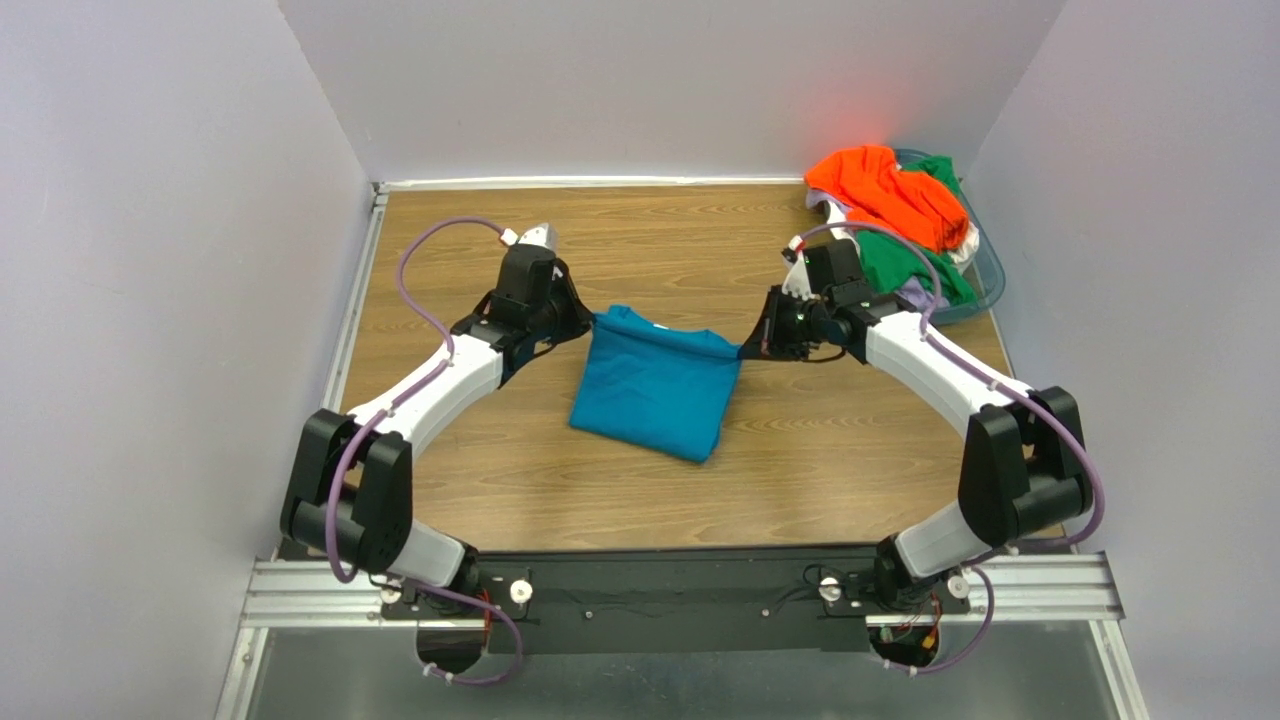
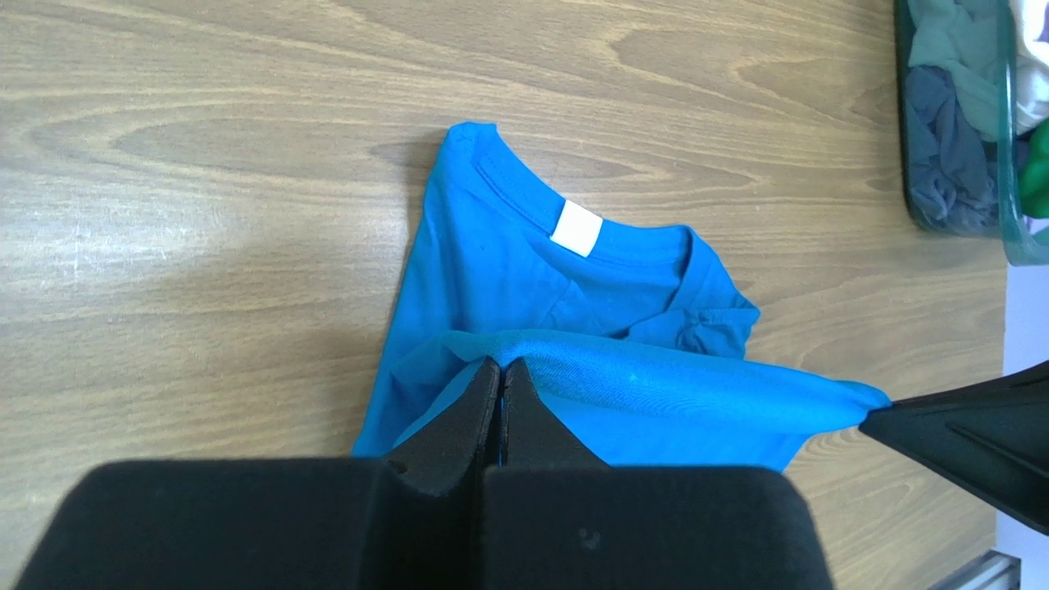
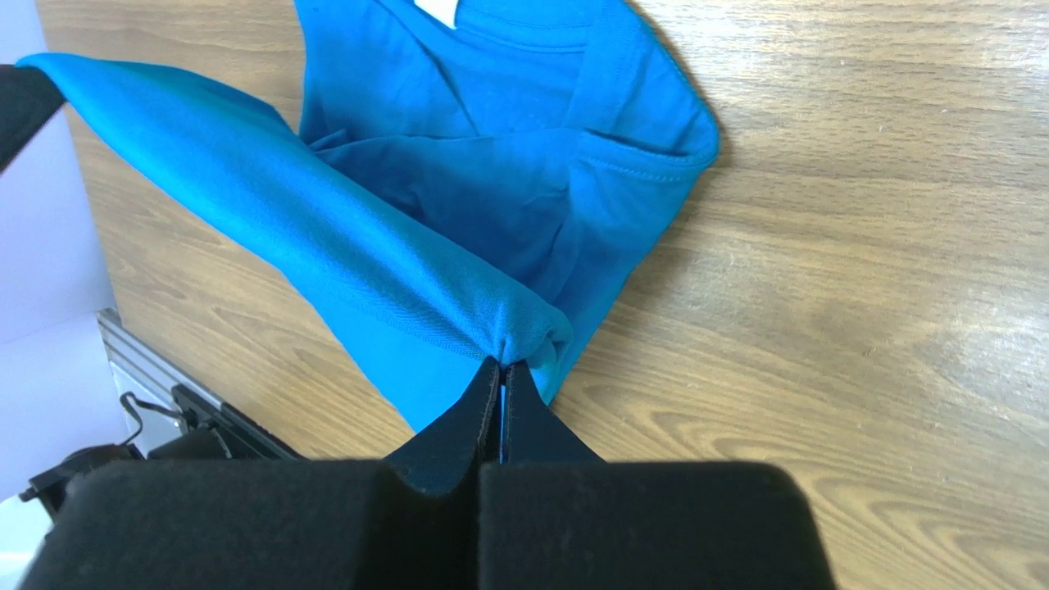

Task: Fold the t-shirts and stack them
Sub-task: Fold the tshirt

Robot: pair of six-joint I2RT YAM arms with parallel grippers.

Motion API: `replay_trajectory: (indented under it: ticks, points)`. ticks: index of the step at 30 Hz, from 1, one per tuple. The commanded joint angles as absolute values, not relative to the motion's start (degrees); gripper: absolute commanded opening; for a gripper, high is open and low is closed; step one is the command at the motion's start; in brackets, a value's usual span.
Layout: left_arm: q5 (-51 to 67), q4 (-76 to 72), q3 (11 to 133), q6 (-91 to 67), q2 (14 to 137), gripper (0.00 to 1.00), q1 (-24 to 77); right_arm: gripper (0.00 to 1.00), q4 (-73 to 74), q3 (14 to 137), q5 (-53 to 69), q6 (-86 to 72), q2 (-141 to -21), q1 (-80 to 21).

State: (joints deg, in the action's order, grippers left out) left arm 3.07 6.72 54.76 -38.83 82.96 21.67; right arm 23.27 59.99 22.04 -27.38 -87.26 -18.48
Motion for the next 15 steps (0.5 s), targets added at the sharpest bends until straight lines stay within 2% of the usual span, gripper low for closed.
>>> replay_trajectory:
  ticks: [1, 10, 12, 14, 15]
  points:
    - [-0.7, 5.1, 56.77, -37.44, 85.16, 0.0, 20.39, 0.02, 22.5, 61.96, 22.15, -26.37, -90.69, -17.4]
    - [-3.25, 4.4, 58.09, -36.39, 89.82, 0.0, 19.78, 0.05, 21.62, 65.74, 21.88, -26.72, -97.81, -16.7]
    - [-2.64, 4.31, 58.62, -36.04, 91.75, 0.0, 19.16, 0.09, 21.71, 67.14, 21.71, -27.42, -100.36, -16.26]
    - [-2.11, 4.31, 59.76, -35.86, 93.42, 0.0, 18.9, 0.18, 21.71, 68.55, 21.8, -27.86, -102.21, -15.91]
    - [-1.59, 4.31, 60.29, -35.51, 93.78, 0.16, 18.72, 0.3, 21.8, 70.03, 22.41, -28.21, -103.7, -15.82]
